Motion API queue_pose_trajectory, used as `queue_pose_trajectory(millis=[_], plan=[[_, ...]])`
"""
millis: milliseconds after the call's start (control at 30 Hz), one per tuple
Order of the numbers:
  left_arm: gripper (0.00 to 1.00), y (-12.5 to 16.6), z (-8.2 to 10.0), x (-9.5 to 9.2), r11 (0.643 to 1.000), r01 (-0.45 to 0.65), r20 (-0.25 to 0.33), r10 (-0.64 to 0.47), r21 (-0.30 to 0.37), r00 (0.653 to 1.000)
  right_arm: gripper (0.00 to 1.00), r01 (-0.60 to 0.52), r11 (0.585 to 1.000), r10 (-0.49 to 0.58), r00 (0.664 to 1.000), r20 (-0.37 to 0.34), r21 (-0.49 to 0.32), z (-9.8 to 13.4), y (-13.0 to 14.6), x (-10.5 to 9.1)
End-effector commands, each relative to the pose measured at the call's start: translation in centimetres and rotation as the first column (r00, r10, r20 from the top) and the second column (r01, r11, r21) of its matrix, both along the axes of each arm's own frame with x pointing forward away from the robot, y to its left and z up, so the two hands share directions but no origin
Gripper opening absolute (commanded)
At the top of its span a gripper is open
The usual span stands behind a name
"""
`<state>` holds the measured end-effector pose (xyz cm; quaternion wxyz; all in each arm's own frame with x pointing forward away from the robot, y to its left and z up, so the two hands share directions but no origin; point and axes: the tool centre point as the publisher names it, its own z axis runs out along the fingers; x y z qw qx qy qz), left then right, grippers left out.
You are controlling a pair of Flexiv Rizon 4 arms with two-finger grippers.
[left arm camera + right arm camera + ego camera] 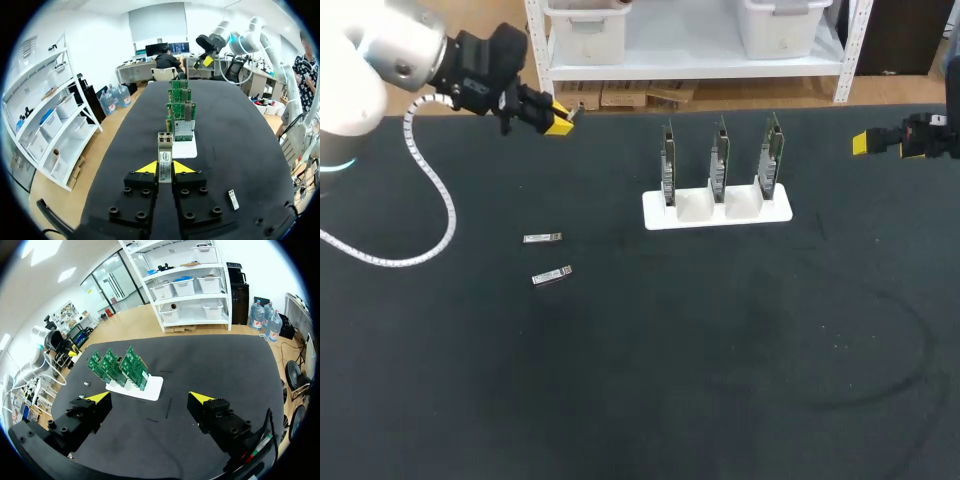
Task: Pick up the optical module with the left hand, and insert it into the network port with the right hand.
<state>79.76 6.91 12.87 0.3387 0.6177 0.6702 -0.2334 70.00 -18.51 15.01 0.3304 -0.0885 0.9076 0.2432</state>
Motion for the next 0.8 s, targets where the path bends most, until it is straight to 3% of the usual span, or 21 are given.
queue_pose_trajectory(millis=[33, 333, 400, 633, 800], plan=[[0.00, -0.3, 0.4, 0.5, 0.999, -0.005, -0.014, 0.006, 0.050, 1.000, 1.00, 0.000, 1.000, 0.000, 1.000, 0.000, 0.000, 0.0, 0.0, 0.0], [0.00, -0.3, 0.5, 0.3, 0.999, -0.002, -0.005, 0.002, 0.053, 1.000, 1.00, 0.000, 1.000, 0.000, 1.000, 0.000, 0.000, 0.0, 0.0, 0.0], [0.00, -0.6, 0.9, 0.3, 1.000, 0.000, 0.015, 0.000, 0.022, 1.000, 1.00, 0.000, 1.000, 0.000, 1.000, 0.000, 0.000, 0.0, 0.0, 0.0], [0.00, -4.0, 2.3, 1.0, 0.972, 0.055, 0.071, -0.040, -0.227, 0.997, 1.00, 0.000, 1.000, 0.000, 1.000, 0.000, 0.000, 0.0, 0.0, 0.0], [0.00, -5.4, 2.8, 1.0, 0.962, 0.100, 0.085, -0.080, -0.254, 0.993, 1.00, 0.000, 1.000, 0.000, 1.000, 0.000, 0.000, 0.0, 0.0, 0.0]])
